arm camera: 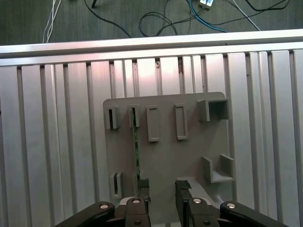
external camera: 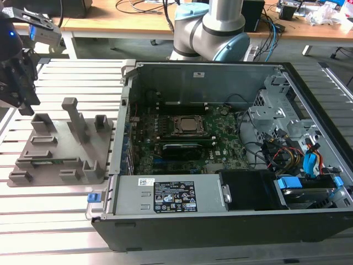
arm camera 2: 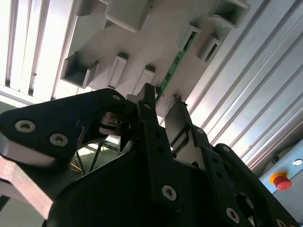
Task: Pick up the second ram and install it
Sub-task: 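Pick up the second ram and move it above second insertion slot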
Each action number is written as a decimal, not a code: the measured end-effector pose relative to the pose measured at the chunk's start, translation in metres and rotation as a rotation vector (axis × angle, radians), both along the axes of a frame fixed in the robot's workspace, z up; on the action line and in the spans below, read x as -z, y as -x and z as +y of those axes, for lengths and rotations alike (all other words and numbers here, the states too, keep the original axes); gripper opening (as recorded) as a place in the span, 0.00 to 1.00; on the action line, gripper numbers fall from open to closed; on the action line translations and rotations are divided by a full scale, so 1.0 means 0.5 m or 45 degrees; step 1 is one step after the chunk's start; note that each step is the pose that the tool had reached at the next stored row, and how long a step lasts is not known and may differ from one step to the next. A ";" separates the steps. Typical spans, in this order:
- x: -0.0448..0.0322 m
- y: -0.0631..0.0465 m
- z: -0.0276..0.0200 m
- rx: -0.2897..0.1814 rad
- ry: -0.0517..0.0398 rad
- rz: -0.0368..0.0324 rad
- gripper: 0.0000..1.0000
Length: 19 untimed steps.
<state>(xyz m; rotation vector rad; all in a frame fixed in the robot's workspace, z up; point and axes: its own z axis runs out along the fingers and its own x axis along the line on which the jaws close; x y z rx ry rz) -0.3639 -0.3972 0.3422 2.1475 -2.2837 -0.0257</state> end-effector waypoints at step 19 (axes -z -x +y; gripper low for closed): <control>0.049 0.000 0.0000 0.000 0.000 0.0000 0.36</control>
